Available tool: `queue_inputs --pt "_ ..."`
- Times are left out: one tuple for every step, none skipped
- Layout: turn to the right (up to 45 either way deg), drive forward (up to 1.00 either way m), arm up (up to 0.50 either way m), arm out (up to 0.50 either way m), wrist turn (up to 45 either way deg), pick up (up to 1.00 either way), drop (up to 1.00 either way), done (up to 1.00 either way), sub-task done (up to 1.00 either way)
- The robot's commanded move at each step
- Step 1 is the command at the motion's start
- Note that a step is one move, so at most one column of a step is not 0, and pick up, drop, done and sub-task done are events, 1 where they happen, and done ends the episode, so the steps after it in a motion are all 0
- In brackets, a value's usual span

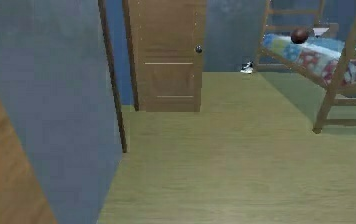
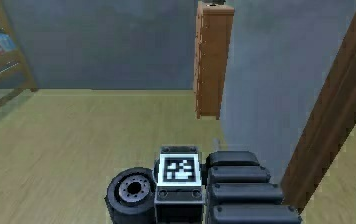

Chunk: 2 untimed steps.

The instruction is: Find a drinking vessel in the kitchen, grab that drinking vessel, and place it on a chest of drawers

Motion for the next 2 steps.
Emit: queue_inputs --pt "9.0 0.00 0.00 0.00 0.0 0.00 0.00 0.00 0.00" --pt "0.0 0.20 0.00 0.00 0.0 0.00 0.00 0.00 0.00"
